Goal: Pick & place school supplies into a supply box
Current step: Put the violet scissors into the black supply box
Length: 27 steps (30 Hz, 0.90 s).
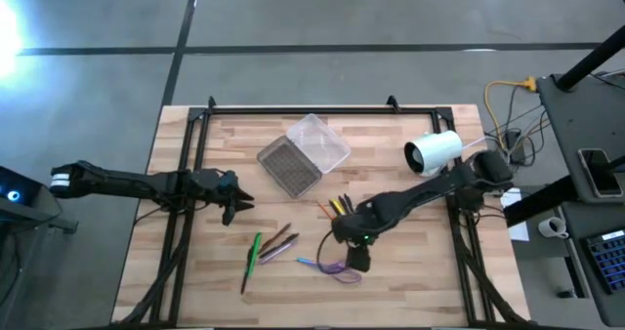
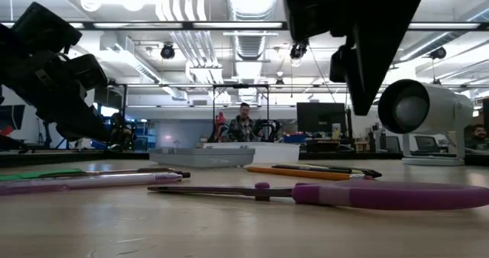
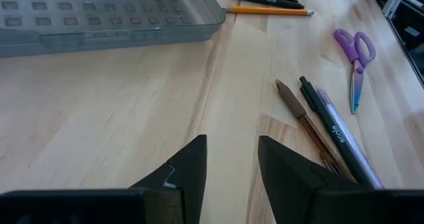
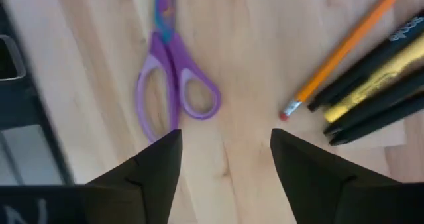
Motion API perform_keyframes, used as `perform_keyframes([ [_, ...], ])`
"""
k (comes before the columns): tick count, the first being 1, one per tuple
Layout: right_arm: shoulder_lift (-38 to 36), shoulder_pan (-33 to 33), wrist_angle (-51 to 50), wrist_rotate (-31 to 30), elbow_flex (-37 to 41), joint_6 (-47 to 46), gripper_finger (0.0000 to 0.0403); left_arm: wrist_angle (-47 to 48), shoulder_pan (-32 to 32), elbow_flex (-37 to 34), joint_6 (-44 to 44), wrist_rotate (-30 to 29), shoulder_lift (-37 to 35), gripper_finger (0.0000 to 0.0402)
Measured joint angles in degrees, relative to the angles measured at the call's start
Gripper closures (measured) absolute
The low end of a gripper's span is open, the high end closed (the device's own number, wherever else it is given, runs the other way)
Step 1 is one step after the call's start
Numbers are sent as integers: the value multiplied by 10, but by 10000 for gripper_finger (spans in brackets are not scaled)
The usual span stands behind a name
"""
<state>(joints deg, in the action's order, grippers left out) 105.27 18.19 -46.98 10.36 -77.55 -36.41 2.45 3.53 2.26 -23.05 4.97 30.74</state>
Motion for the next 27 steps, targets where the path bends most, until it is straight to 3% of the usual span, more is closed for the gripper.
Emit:
perform_keyframes([
  [5,35,12,-39,-15,-51,0,179,-9,0,5,-13,-6,0,281],
  [11,55,44,-49,-53,-75,5,179,-10,0,25,-132,5,-4,281],
  [27,149,72,-39,-60,-113,36,186,-14,0,91,-137,20,-5,281],
])
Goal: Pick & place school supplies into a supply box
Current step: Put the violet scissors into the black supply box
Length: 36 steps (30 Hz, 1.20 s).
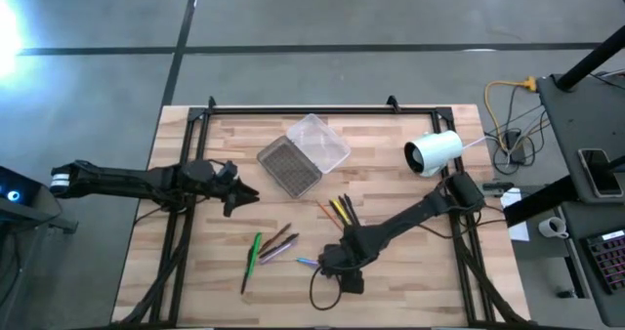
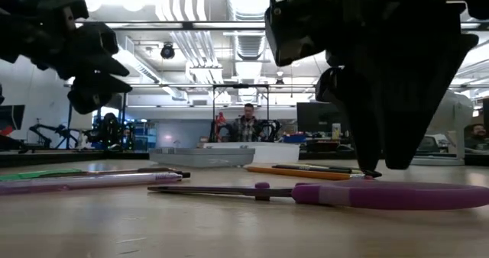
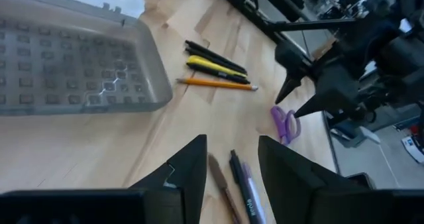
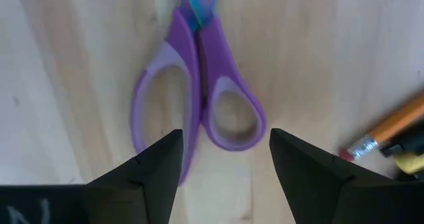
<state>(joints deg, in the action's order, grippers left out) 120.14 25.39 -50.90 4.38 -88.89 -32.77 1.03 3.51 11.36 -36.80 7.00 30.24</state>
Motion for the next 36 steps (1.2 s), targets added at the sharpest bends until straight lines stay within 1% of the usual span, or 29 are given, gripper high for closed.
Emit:
perform_keyframes([
  [8,0,0,6,0,3,-5,206,0,0,6,0,4,0,281],
  [14,-3,0,7,-12,-8,-28,209,1,0,7,0,4,0,281],
  [20,-4,0,7,-31,-24,2,209,0,0,7,0,4,0,281],
  [30,-4,8,7,-33,-80,-7,209,1,0,7,0,4,2,281],
  [34,-5,10,7,-69,-106,-44,209,1,0,6,0,4,2,281],
  [36,-5,10,7,-76,-117,-63,209,1,0,6,0,4,2,281],
])
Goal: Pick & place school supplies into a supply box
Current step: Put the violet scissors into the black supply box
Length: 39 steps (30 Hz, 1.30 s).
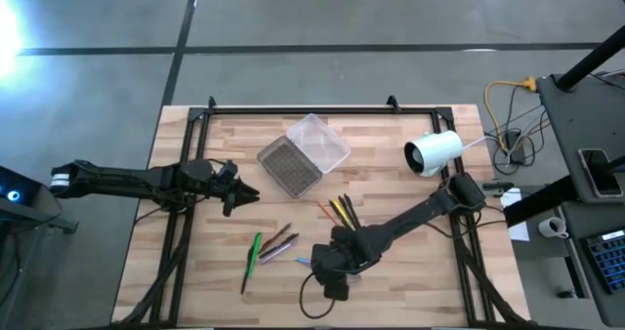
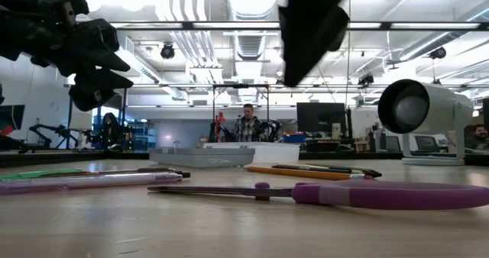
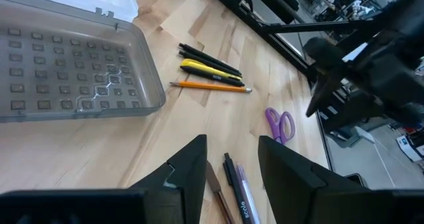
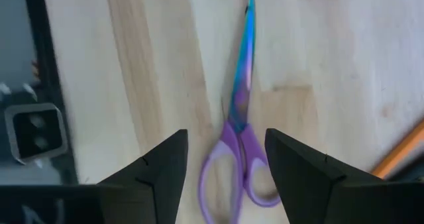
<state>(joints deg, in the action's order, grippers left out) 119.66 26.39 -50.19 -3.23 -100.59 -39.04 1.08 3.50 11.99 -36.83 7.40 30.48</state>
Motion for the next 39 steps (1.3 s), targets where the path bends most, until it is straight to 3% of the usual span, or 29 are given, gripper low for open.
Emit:
perform_keyframes([
  [8,0,0,-3,3,-30,-73,209,0,0,0,0,0,0,281],
  [29,0,-2,-5,2,-58,-75,209,0,0,-1,0,0,0,281],
  [39,0,-2,-6,3,-58,-34,209,0,0,-1,0,0,0,281],
])
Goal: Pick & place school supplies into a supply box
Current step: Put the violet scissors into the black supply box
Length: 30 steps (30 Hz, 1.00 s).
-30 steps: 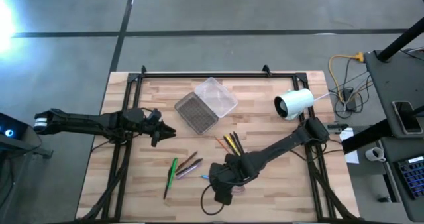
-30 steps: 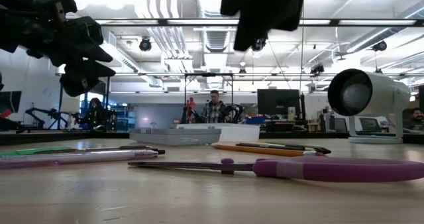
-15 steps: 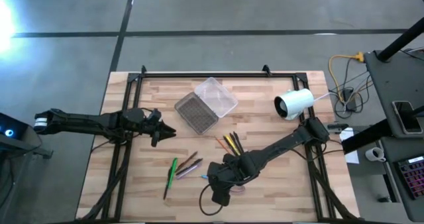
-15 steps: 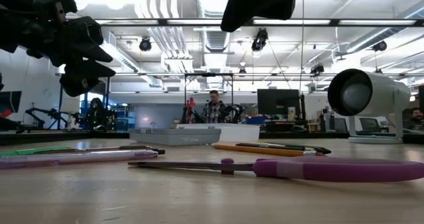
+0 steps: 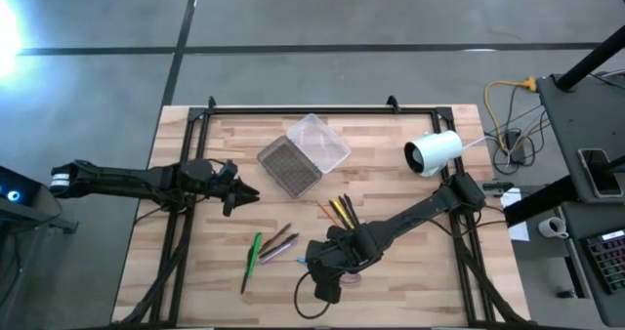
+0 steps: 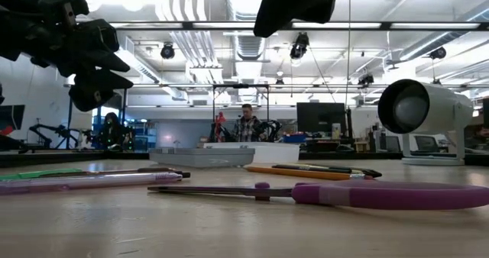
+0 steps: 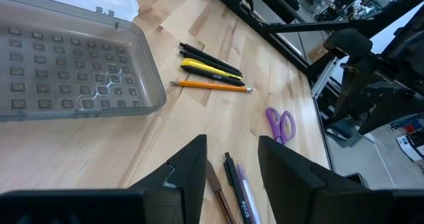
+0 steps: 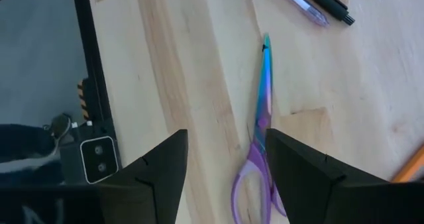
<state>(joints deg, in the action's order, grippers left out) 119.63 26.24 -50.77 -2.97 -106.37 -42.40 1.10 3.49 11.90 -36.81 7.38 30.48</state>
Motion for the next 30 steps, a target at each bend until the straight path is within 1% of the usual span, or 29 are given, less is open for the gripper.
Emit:
perform_keyframes([
  [2,0,0,-2,2,0,12,209,0,0,0,0,0,0,281],
  [7,0,0,-34,-1,0,78,209,0,0,0,0,0,0,281],
  [10,0,-4,-72,-7,0,105,209,0,0,0,0,0,0,281],
  [14,-1,-18,-153,-43,1,127,209,0,0,0,0,0,0,281],
  [16,-1,-36,-175,-40,3,133,209,-1,0,0,0,-7,0,281],
  [19,-3,-64,-176,-23,16,138,209,-21,0,0,-1,-56,4,281],
  [20,-3,-71,-177,-23,19,141,209,-27,1,0,-4,-63,5,281],
  [24,-3,-80,-174,-32,24,144,209,-50,0,1,-38,-62,5,281],
  [27,-3,-81,-156,-29,24,154,209,-56,3,2,-43,-64,6,281],
  [30,-3,-82,-147,-3,24,151,209,-56,3,2,-43,-65,7,281],
])
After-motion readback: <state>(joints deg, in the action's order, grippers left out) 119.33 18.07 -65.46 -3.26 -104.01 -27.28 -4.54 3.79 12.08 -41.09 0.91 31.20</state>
